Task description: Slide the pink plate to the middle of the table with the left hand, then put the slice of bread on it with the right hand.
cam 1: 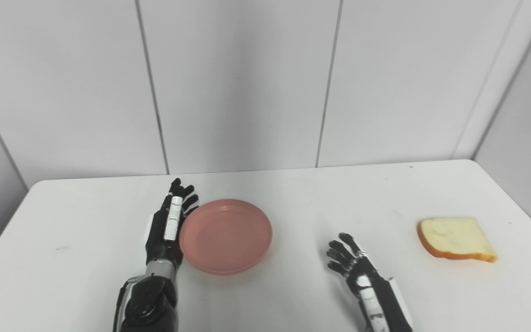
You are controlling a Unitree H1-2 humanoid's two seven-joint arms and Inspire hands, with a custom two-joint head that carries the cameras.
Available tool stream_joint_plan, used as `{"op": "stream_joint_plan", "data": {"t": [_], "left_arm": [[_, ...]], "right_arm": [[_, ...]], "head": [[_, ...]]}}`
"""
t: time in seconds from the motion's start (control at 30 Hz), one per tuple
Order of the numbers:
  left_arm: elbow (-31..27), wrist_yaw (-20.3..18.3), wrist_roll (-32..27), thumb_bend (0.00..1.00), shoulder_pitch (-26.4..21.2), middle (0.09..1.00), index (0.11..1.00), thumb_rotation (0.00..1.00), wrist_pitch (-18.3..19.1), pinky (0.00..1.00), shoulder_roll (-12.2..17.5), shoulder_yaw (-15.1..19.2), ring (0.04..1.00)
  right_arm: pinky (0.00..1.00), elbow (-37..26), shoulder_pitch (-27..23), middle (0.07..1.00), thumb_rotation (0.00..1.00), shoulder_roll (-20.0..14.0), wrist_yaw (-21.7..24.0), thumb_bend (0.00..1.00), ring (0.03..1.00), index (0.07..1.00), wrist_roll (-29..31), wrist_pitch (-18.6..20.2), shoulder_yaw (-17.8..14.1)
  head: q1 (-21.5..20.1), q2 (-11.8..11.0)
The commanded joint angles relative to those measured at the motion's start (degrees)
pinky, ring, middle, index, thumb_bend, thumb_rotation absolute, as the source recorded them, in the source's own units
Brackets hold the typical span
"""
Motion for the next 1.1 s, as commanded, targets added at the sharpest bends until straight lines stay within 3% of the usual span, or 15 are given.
{"op": "stream_joint_plan", "data": {"t": [0.0, 0.07, 0.1, 0.3, 0.57, 0.7, 0.87, 0.97, 1.07], "left_arm": [[-1.17, 0.02, 0.41, 0.92, -0.28, 0.863, 0.916, 0.84, 1.97, 0.75, -0.31, -0.45, 0.839], [-1.51, 0.03, 0.37, 0.93, -0.22, 0.862, 0.914, 0.84, 2.35, 0.74, -0.34, -0.46, 0.839], [-2.02, -0.32, 0.02, 0.93, -0.08, 0.862, 0.914, 0.84, 2.85, 0.74, -0.3, -0.4, 0.839], [-3.38, -2.2, -0.16, 0.9, 0.16, 0.875, 0.923, 0.83, 4.12, 0.78, 0.46, -0.67, 0.841], [-4.66, -3.33, 0.2, 0.86, 0.11, 0.859, 0.912, 0.8, 5.1, 0.76, -0.12, -1.74, 0.837], [-5.73, -3.2, 0.65, 0.87, 0.98, 0.87, 0.924, 0.81, 6.01, 0.74, -0.43, -2.8, 0.836], [-6.14, -3.63, 0.18, 0.89, 2.07, 0.875, 0.92, 0.81, 6.33, 0.77, 0.17, -2.89, 0.848], [-5.44, -3.71, -1.07, 0.89, 2.24, 0.877, 0.925, 0.81, 7.04, 0.78, 0.52, -1.61, 0.859], [-4.48, -3.87, -1.44, 0.88, 1.99, 0.87, 0.92, 0.8, 6.88, 0.8, 0.73, -0.89, 0.862]], "right_arm": [[0.85, 3.91, 6.04, 0.874, 0.9, 6.46, -0.74, 0.85, 0.865, 0.894, 0.32, 1.61, 3.33], [0.85, 3.87, 6.01, 0.875, 0.9, 6.39, -1.33, 0.86, 0.866, 0.894, 0.18, 1.63, 3.87], [0.85, 3.89, 5.98, 0.875, 0.9, 6.67, -1.75, 0.86, 0.866, 0.894, -0.17, 1.65, 4.37], [0.85, 4.22, 5.54, 0.876, 0.91, 7.92, -3.95, 0.86, 0.87, 0.891, -1.94, 1.2, 6.8], [0.89, 3.31, 5.33, 0.9, 0.93, 8.07, -5.51, 0.84, 0.891, 0.912, -1.74, 1.46, 7.17], [0.9, 1.84, 5.37, 0.903, 0.94, 7.5, -6.35, 0.83, 0.899, 0.922, -1.76, 1.61, 6.03], [0.91, -0.65, 4.62, 0.917, 0.94, 5.7, -8.5, 0.77, 0.898, 0.987, -5.08, -0.89, 3.5], [0.9, -4.68, 3.26, 0.929, 0.9, 3.88, -9.59, 0.74, 0.892, 0.998, -7.25, -0.15, 0.98], [0.87, -7.13, 2.13, 0.919, 0.77, 3.36, -9.59, 0.78, 0.878, 0.985, -8.05, 0.82, -1.14]], "head": [[-1.47, 0.03], [-1.74, 0.03], [-4.44, -0.06], [-8.33, -0.24], [-9.55, -0.44], [-9.18, -0.46], [-9.46, -0.37], [-9.86, -0.44], [-10.48, -0.62]]}}
